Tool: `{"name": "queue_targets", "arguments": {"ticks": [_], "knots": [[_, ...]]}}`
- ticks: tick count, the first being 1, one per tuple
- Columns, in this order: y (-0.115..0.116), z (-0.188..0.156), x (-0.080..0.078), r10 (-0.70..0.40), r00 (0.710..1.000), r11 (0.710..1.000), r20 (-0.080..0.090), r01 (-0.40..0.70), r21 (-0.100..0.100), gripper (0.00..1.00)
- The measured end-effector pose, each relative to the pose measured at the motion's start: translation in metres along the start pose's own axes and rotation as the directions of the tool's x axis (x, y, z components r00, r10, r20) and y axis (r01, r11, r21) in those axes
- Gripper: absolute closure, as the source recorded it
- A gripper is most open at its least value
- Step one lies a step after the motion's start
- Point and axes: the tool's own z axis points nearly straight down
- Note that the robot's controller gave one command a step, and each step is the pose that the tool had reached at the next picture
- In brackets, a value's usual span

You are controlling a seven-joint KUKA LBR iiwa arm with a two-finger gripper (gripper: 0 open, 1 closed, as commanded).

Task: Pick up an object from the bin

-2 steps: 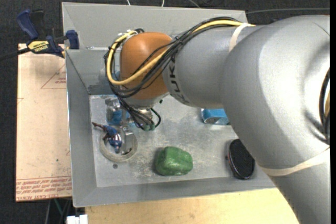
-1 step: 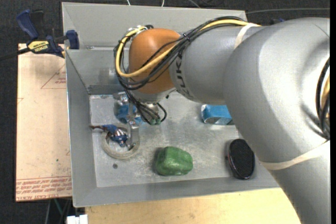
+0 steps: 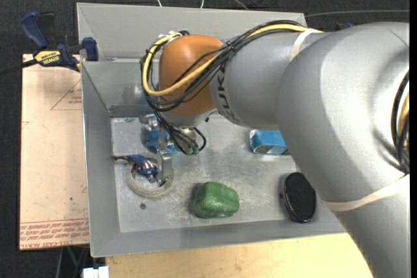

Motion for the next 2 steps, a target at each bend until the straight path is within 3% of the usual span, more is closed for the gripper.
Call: {"name": "queue_targets", "arguments": {"ticks": [1, 2], "knots": [[0.0067, -0.0005, 0.0817, -0.086, 0.996, 0.996, 0.003, 0.086, -0.001, 1.0], [0.0065, -0.0005, 0.0817, -0.086, 0.996, 0.996, 0.003, 0.086, -0.001, 1.0]]}}
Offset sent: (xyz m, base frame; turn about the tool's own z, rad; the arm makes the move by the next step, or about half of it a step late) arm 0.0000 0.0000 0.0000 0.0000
